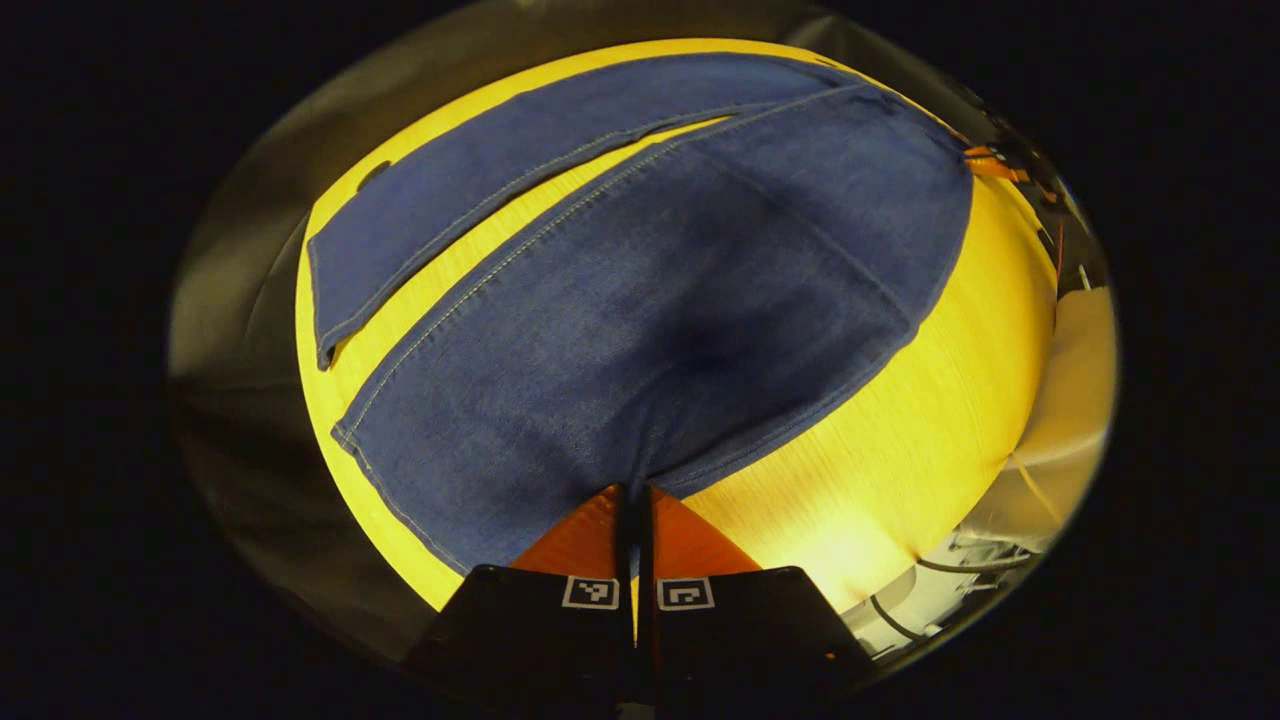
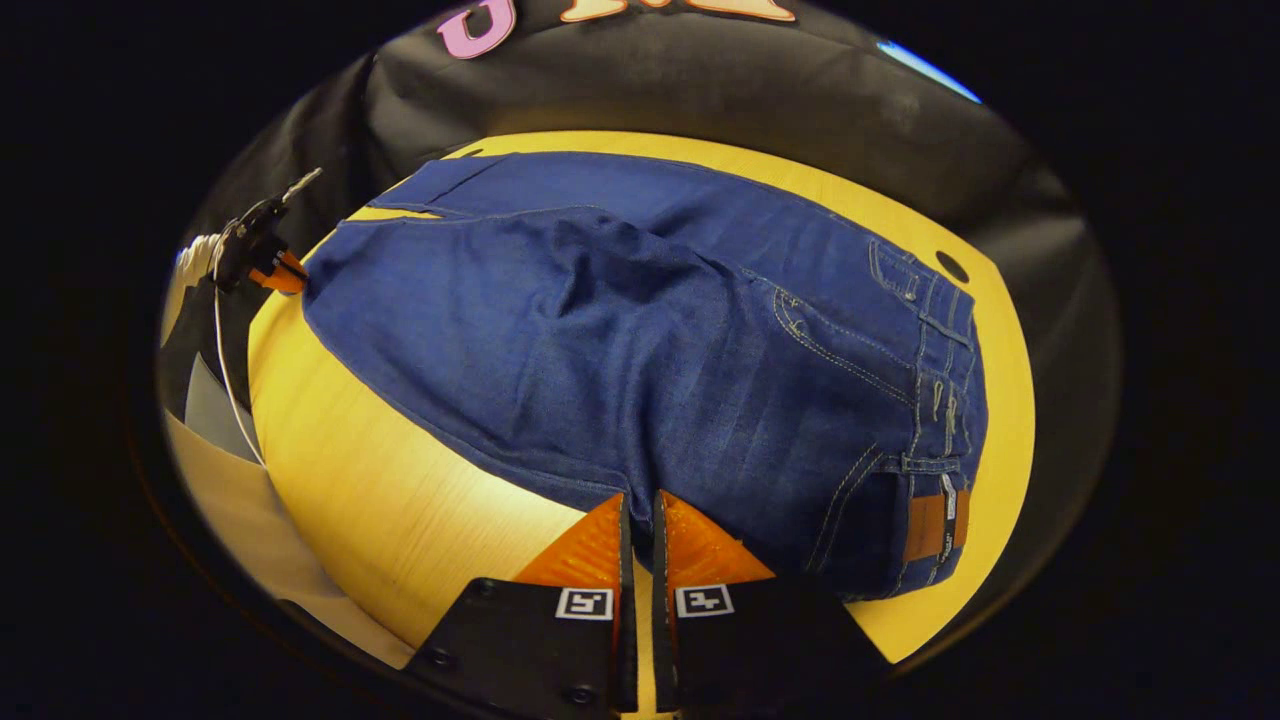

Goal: Grasp the waist and the cuffs of the jeans and fold them to make the two legs overlap; first hold the waist and fold one-third of the jeans toward the cuffs, then hold the cuffs and fold the remaining one-third in the same direction to finish folding.

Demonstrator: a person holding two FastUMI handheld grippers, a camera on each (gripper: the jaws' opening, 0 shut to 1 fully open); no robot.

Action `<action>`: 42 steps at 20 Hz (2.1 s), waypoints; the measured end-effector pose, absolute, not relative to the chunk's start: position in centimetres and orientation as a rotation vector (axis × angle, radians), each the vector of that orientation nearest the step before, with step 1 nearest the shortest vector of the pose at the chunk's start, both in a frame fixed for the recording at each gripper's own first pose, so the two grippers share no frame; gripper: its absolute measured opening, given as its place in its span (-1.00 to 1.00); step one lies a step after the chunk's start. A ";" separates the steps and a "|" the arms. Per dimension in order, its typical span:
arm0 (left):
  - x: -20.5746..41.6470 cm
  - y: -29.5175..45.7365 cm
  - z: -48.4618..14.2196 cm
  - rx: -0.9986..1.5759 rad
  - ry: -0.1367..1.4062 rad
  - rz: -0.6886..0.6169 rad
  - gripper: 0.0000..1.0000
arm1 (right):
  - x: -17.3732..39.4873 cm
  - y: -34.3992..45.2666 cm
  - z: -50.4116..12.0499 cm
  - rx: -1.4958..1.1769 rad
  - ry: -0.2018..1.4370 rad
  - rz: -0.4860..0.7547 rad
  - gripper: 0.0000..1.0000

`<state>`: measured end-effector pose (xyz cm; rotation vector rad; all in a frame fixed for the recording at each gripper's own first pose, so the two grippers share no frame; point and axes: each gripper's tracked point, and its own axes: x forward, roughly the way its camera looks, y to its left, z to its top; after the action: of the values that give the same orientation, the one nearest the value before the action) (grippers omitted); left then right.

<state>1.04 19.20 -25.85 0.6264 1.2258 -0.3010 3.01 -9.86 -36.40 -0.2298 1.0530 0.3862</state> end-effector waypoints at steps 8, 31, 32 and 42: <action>2.5 18.7 -24.6 0.324 0.937 -0.094 -1.00 | 3.4 -9.6 -34.9 -0.096 1.011 0.188 -0.92; 31.1 16.2 -7.9 0.419 0.439 0.163 -1.00 | 30.6 -9.2 -23.7 0.063 0.469 -0.140 -0.94; 32.3 16.3 -8.8 0.445 0.451 0.178 -1.00 | 31.9 -9.1 -24.9 0.070 0.479 -0.143 -0.99; 33.2 13.4 -11.8 0.586 0.487 0.199 -0.99 | 35.0 -8.7 -32.4 0.146 0.612 -0.102 -0.71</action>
<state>33.18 13.41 -11.81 0.5863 0.4872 0.1988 35.01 -8.66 -32.36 0.1457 0.6118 -0.1023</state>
